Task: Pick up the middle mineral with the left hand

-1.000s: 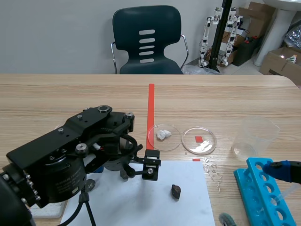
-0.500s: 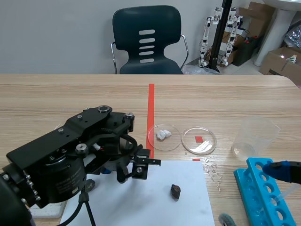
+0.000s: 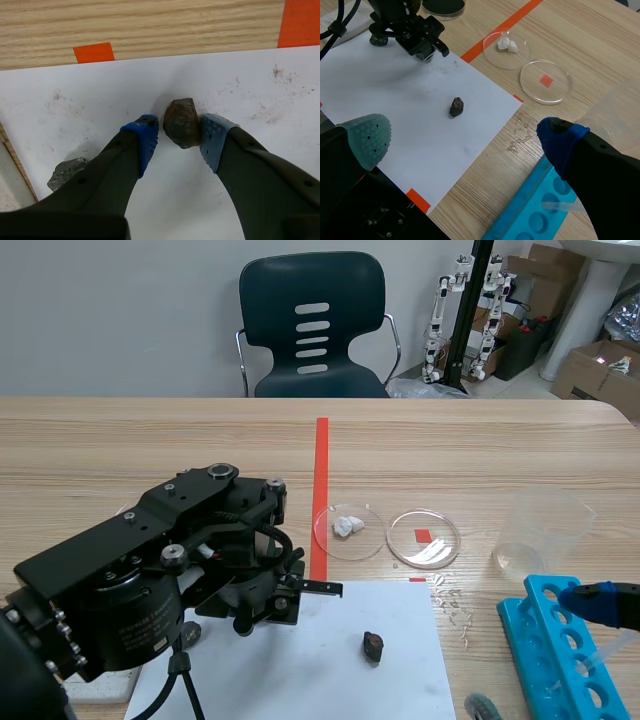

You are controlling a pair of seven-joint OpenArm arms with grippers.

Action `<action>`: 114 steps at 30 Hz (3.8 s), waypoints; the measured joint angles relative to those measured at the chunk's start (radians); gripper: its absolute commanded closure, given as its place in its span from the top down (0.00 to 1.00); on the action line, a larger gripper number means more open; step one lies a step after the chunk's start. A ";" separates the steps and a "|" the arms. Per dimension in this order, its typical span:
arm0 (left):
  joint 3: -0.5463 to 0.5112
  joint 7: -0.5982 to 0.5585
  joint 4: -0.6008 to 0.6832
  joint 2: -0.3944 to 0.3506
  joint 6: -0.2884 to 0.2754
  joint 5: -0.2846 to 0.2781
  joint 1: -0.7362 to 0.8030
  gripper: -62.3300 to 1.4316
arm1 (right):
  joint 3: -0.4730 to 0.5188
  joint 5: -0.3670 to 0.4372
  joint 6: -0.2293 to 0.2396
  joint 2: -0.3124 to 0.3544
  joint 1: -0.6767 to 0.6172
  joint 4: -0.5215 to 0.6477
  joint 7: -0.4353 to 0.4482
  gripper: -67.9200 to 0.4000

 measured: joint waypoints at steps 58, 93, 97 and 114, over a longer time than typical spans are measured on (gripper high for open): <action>-0.004 -0.026 0.001 0.018 0.000 0.000 0.000 0.36 | 0.000 0.000 0.000 0.000 0.000 0.000 0.000 0.90; -0.074 -0.661 0.659 -0.480 -0.118 -0.019 0.439 0.21 | 0.000 0.000 0.000 0.000 0.000 0.000 0.000 0.90; -0.166 -0.838 0.737 -0.562 -0.233 -0.016 0.576 0.21 | 0.000 0.000 0.000 0.000 0.000 0.000 0.000 0.90; -0.504 -1.387 0.825 -0.682 -0.567 0.108 1.094 0.21 | 0.000 0.000 0.000 0.000 0.000 0.000 0.000 0.90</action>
